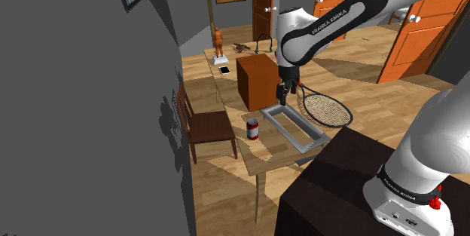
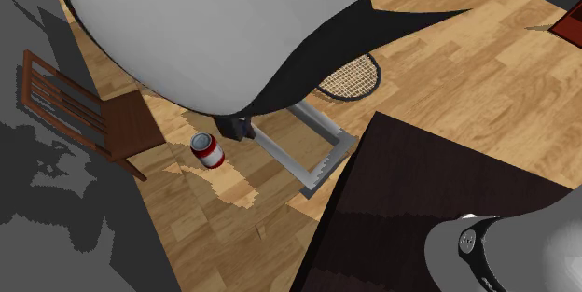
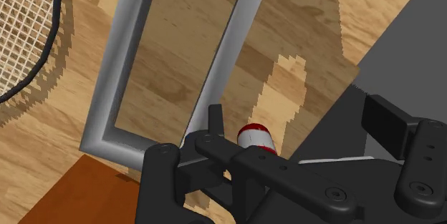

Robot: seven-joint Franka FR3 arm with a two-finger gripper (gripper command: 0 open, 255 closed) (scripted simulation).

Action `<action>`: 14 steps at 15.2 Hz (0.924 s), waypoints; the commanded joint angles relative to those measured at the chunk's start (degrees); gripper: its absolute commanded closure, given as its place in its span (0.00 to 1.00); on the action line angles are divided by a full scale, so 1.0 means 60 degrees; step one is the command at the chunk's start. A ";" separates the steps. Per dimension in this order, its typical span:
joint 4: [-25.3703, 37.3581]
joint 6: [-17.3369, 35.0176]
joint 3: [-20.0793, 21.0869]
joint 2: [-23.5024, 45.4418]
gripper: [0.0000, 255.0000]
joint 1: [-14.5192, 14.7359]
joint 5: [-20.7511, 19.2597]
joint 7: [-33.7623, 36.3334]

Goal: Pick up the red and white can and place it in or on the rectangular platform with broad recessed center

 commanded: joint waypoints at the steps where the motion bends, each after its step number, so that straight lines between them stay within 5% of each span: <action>1: 0.0209 0.0682 0.0011 0.0796 0.00 0.0052 0.0091 -0.0031; 14: 0.2971 0.3379 0.0238 0.5739 0.00 -0.0006 0.0817 -0.0787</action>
